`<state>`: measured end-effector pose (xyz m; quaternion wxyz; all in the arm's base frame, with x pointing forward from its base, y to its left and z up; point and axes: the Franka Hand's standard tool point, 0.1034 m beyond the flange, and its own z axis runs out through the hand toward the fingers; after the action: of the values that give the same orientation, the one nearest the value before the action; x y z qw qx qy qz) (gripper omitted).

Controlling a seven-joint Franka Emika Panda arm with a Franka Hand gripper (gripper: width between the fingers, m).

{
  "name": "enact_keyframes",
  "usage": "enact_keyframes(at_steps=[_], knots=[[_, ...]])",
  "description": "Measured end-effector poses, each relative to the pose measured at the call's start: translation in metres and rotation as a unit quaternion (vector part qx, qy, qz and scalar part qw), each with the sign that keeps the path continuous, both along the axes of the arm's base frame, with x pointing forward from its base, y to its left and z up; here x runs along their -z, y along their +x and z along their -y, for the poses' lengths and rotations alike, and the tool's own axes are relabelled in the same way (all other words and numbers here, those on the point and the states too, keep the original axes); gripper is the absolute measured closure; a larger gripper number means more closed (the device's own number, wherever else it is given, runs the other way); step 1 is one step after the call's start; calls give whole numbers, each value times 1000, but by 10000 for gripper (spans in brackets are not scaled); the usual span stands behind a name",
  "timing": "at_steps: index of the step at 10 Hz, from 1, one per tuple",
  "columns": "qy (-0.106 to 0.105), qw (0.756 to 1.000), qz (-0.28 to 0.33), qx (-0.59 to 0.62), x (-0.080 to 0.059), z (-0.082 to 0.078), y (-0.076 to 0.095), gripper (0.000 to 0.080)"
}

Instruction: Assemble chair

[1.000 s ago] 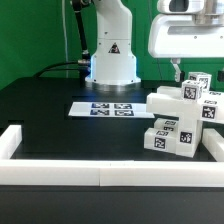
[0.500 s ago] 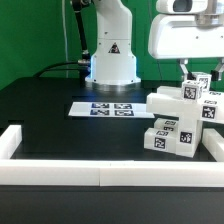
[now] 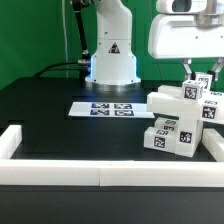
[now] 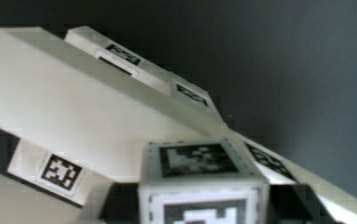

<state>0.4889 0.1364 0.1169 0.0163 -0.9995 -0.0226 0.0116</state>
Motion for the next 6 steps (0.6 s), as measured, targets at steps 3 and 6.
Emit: enact_keyframes(at_steps=[3,6], knots=[[-2,993,-4,116,0,0,0,512],[-4,977,-7,213,0,-1,0,512]])
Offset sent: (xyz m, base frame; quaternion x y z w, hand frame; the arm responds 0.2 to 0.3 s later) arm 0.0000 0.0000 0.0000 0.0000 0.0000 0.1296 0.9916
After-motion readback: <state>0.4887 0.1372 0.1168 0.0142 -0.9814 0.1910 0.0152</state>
